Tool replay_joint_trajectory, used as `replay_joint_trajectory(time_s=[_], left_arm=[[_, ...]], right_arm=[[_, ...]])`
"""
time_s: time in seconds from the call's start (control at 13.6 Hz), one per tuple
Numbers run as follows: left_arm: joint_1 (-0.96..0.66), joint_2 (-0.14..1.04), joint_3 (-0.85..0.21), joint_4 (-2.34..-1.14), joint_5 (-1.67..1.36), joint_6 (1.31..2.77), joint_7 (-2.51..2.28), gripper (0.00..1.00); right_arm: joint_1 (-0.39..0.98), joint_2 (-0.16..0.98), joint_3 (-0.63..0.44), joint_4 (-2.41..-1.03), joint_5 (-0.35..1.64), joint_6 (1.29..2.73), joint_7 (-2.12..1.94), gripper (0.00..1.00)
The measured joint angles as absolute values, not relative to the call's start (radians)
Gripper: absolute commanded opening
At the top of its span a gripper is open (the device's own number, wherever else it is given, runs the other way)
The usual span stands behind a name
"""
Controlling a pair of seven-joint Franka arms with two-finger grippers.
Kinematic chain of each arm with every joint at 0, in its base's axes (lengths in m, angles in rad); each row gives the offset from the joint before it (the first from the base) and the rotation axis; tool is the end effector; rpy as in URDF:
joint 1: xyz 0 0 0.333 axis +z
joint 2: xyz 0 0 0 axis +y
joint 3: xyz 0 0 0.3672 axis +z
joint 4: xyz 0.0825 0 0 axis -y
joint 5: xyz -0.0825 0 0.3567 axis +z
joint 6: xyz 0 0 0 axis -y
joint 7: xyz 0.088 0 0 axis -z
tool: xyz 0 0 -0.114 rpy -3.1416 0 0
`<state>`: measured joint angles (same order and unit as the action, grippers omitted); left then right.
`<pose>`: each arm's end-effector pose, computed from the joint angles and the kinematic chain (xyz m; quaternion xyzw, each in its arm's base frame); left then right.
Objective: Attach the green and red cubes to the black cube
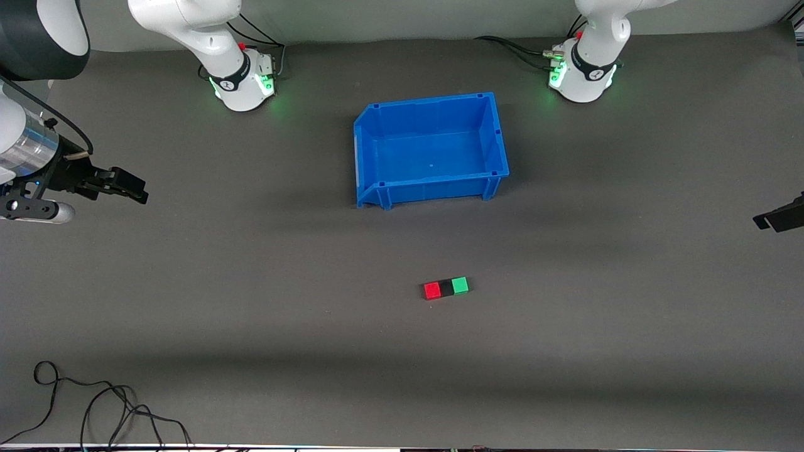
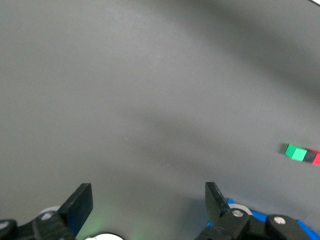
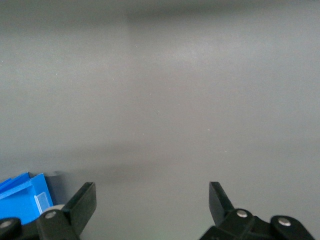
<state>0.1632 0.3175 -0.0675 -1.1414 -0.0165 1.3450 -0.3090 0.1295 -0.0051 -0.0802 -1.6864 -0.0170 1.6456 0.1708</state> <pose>0.6091 0.0652 0.6550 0.9779 0.2003 -0.0582 0.0126 0.5276 0.0241 0.6262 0.9980 -0.0599 -0.0168 0.0102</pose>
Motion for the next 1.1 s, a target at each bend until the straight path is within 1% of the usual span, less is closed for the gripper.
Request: replay_joint_trajectory(time_s=[0.59,0.81,0.95,1.1], left_arm=[[0.151,0.317,-0.067,-1.143,-0.016,1.346,-0.165,1.00],[0.118,0.307,-0.067,-1.151,-0.001,1.352,-0.159,1.00],[0.109,0.285,-0.067,-1.178,0.004,1.376,-0.159,1.00],[0.106,0.236,-0.067,-1.234,0.005,1.418,-0.151,1.00]], right_arm=[[0.129,-0.002,-0.082,-1.675,-0.016,1.646,0.171,1.00],[0.128,0.012,-0.081,-1.659,0.008,1.629,0.171,1.00],[0.124,0.017,-0.081,-1.654,0.049,1.627,0.171,1.00],[0.124,0.017,-0.078,-1.646,0.058,1.626,0.171,1.00]])
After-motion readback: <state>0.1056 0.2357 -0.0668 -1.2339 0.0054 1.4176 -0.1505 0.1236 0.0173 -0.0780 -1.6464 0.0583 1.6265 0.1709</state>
